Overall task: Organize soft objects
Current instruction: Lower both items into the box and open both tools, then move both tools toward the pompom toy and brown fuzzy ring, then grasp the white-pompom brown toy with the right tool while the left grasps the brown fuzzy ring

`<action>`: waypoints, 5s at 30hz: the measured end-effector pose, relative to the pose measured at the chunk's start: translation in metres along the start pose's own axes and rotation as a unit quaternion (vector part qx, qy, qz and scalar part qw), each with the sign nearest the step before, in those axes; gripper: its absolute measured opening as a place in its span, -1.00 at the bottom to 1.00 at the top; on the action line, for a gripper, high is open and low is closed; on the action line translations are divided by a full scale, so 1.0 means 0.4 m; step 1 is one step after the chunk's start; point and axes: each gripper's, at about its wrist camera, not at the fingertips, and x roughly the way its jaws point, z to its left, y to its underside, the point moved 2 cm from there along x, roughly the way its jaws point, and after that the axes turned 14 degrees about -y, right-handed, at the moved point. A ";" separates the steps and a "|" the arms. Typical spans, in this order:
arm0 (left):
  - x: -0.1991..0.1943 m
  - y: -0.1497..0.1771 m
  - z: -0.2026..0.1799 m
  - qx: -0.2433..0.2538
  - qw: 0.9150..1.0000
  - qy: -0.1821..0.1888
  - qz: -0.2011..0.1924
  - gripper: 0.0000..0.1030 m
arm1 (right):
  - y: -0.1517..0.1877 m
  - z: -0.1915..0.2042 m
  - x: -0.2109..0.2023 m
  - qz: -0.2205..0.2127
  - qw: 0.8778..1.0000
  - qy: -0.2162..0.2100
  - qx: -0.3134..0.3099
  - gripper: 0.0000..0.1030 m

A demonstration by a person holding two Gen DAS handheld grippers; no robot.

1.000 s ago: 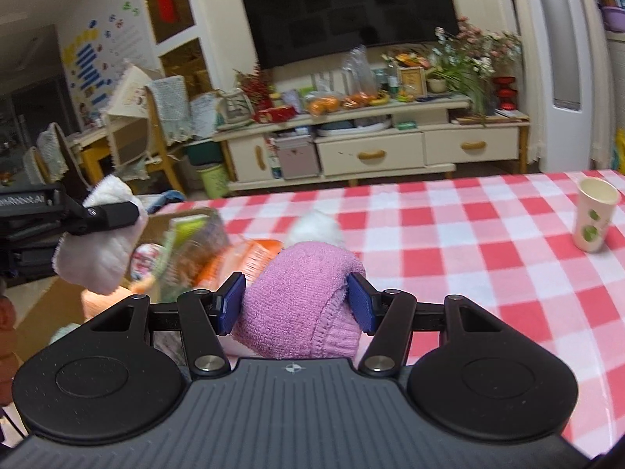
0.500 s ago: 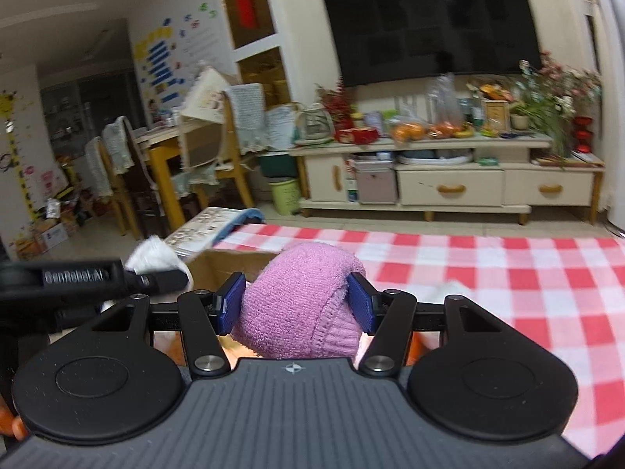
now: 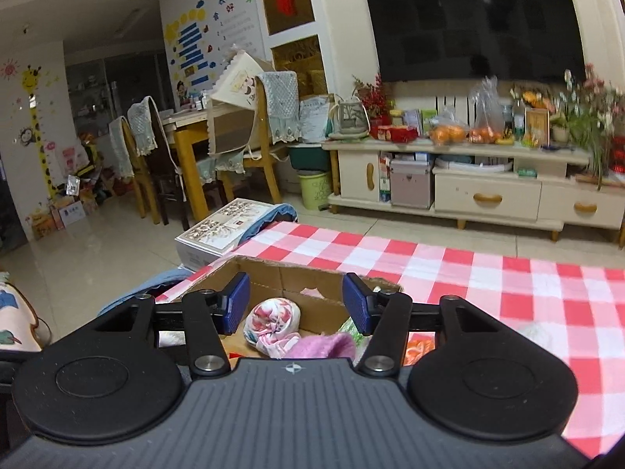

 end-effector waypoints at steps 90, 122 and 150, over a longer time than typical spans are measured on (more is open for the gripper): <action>-0.028 0.083 -0.248 0.112 0.993 0.009 -0.041 0.75 | 0.192 -0.375 -0.155 -0.064 0.983 0.090 0.144 1.00; -0.062 0.192 -0.434 0.196 0.976 0.077 -0.061 0.82 | 0.301 -0.459 -0.468 -0.058 0.970 0.115 0.208 -0.13; 0.071 0.447 -0.723 0.314 0.941 0.120 0.032 0.82 | 0.411 -0.666 -0.688 -0.059 0.939 0.243 0.237 0.17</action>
